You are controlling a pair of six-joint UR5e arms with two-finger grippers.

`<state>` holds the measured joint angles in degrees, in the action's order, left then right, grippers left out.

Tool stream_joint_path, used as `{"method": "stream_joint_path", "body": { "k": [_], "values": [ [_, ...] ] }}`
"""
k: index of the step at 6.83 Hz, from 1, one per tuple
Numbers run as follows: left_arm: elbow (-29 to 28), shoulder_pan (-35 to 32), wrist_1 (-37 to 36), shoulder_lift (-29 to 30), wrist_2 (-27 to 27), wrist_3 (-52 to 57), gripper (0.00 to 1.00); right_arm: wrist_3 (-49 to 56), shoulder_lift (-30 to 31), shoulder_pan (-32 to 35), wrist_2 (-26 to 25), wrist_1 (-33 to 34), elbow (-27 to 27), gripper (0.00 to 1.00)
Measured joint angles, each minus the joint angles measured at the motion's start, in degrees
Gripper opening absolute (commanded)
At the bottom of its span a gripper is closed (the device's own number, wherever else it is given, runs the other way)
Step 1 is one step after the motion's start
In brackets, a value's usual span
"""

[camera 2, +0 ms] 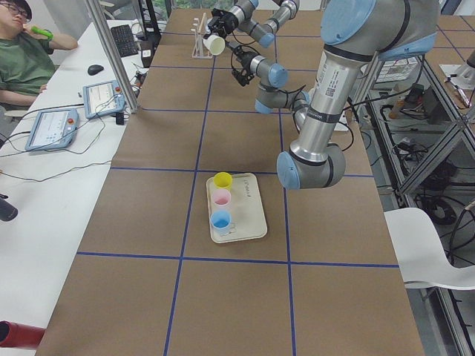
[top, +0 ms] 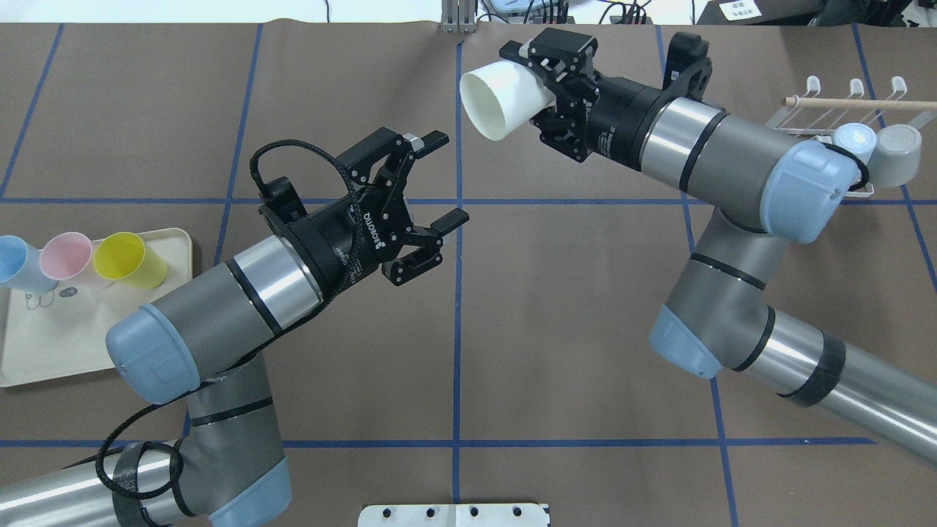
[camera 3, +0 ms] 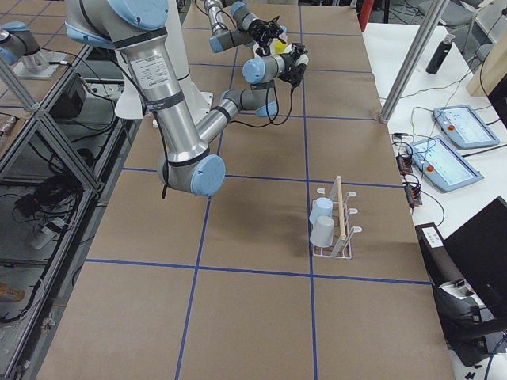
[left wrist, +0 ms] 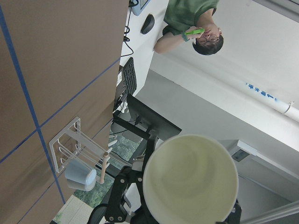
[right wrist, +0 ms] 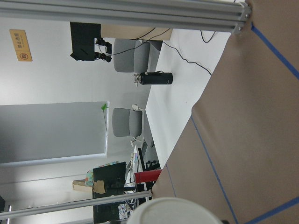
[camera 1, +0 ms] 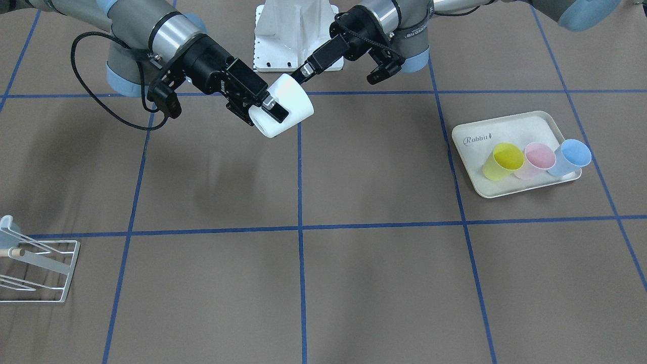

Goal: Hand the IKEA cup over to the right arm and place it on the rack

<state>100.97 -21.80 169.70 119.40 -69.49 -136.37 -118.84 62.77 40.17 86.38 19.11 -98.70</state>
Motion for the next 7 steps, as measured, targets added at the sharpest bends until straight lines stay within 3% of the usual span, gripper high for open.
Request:
{"method": "stream_joint_path", "body": {
  "k": [2, 4, 5, 7],
  "values": [
    [0.95, -0.15, -0.42, -1.87, -0.32, 5.95, 1.0, 7.06, 2.17, 6.04, 0.26, 1.21, 0.92, 0.0],
    [3.1, -0.64, -5.38, -3.75, -2.48, 15.32, 1.0, 20.32, 5.26, 10.78, 0.1, 7.76, 0.87, 0.0],
    [5.58, -1.96, -11.6, -4.75, -5.28, 18.74, 1.0, 26.22, 6.18, 12.8, -0.96, 13.65, 0.01, 0.0],
    [15.17, -6.45, -33.57, -6.04, -13.61, 25.66, 1.0, 39.82, 9.78, 14.24, -8.86, 26.3, -3.51, 0.0]
  ]
}}
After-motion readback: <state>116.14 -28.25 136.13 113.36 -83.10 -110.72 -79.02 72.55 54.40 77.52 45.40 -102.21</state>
